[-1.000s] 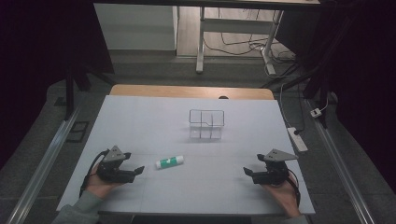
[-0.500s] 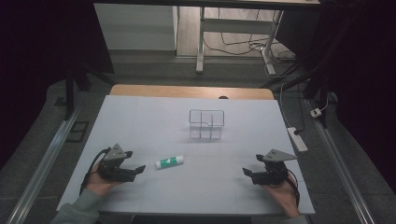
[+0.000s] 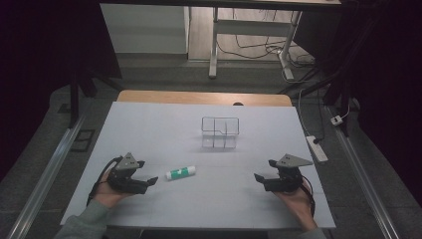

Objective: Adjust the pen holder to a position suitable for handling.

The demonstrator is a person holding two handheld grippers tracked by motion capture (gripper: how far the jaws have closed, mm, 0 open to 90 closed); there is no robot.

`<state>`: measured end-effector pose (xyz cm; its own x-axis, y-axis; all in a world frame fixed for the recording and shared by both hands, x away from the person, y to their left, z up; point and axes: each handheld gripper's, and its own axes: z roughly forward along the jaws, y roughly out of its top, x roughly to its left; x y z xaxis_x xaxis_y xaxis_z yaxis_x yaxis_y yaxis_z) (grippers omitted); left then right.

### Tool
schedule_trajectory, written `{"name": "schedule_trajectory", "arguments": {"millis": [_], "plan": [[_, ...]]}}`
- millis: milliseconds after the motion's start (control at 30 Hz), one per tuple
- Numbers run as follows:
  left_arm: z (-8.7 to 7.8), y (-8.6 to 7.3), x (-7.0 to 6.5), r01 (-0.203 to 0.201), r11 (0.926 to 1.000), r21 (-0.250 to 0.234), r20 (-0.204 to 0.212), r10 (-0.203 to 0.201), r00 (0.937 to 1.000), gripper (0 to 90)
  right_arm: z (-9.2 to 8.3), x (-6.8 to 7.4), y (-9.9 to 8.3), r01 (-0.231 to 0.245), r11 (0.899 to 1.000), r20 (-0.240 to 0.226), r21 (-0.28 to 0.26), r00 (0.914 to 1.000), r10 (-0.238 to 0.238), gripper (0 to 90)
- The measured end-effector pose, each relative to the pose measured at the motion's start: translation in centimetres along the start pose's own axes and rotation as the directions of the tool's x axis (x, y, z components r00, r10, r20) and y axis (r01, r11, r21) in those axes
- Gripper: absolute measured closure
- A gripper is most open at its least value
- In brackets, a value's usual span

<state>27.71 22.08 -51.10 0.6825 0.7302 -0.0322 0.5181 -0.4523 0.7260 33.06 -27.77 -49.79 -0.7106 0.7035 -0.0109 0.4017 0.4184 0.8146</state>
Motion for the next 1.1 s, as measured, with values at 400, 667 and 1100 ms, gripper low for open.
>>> {"name": "schedule_trajectory", "arguments": {"millis": [400,667,1100], "plan": [[0.0,-0.3,0.0,0.008,1.0000,0.005,0.004,-0.008,1.0000,20.1,3.3,-1.6,3.3,-0.086,0.996,0.032,0.002,0.9958,0.086,37.1],[0.0,-0.5,0.1,0.020,0.9998,0.003,0.002,-0.020,0.9998,20.1,5.5,-2.3,5.1,-0.124,0.992,0.025,0.013,0.9920,0.124,49.1],[-0.1,-0.6,0.3,0.026,0.9997,0.002,0.004,-0.026,0.9997,20.1,8.0,-3.4,6.6,-0.145,0.989,0.064,0.032,0.9877,0.143,83.9]]}}
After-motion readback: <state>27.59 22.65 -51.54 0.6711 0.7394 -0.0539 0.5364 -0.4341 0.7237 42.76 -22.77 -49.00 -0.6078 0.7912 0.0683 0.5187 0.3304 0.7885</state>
